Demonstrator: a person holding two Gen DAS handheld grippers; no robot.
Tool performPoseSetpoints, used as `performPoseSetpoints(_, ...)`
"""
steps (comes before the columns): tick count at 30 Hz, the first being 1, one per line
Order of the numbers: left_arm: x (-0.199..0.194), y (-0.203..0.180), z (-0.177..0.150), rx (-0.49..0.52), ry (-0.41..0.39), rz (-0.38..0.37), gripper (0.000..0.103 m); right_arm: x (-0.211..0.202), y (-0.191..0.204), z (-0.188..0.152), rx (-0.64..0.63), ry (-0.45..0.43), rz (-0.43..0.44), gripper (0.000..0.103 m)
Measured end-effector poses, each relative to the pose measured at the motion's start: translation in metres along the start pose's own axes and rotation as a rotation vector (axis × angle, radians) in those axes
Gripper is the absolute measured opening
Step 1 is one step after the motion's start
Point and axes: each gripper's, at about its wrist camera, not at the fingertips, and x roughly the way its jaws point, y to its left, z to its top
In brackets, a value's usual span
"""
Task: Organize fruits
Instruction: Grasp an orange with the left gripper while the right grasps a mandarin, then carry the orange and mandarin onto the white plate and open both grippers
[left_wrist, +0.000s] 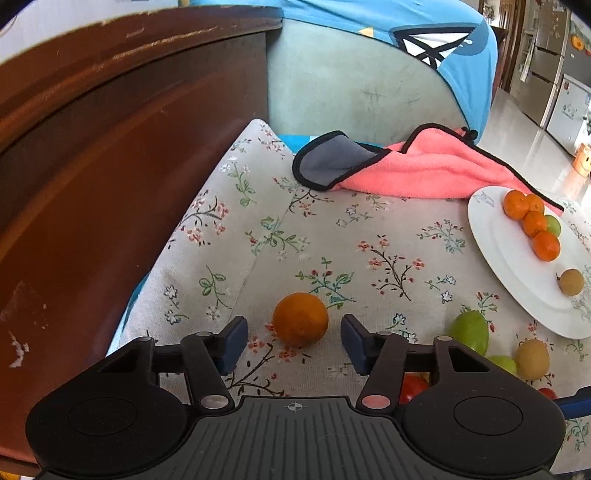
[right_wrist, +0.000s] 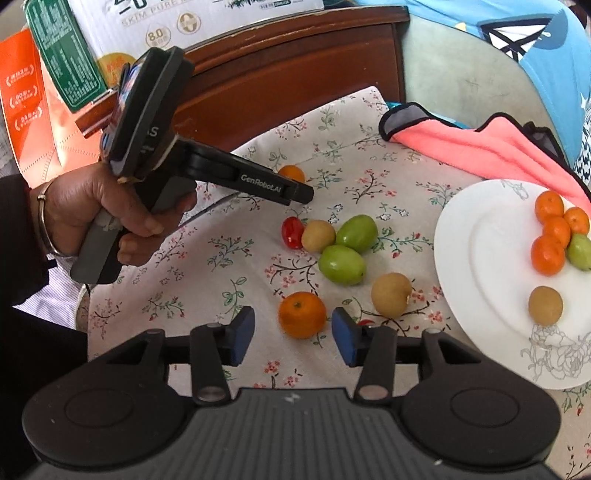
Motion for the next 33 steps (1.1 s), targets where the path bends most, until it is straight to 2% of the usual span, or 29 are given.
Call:
performPoseSetpoints(5,0.0,-0.001,0.0,-0.003,-0.018,-0.013,0.049,0.008,0.002,0.0,-0.019,0.015,-0.015,0.047)
performPoseSetpoints(12,-0.001,-0.004,0.0,-0.003,-0.025,-0.027,0.028,0.016,0.006,-0.003,-0.058,0.027,-0.035,0.046)
performPoseSetpoints(15,-0.002,-0.004,0.0,-0.006,-0.024,-0.032,0.028,0.017,0.008,-0.003,-0.079,0.026,-0.044,0.044)
performPoseSetpoints(17,-0.003,-0.005,-0.001,-0.001,-0.023,-0.035,0.028,0.018,0.009,-0.003,-0.088,0.022,-0.054,0.036)
performPoseSetpoints(19,-0.004,-0.007,-0.001,0.009,-0.023,-0.036,0.028,0.017,0.009,-0.003,-0.09,0.019,-0.056,0.032)
performPoseSetpoints(25,-0.012,-0.012,-0.001,0.018,-0.015,-0.02,0.028,0.012,0.011,-0.001,-0.089,0.001,-0.045,0.032)
performPoseSetpoints(33,-0.034,-0.013,0.002,-0.019,-0.049,-0.024,0.028,-0.003,-0.001,0.01,-0.009,-0.047,-0.044,0.032)
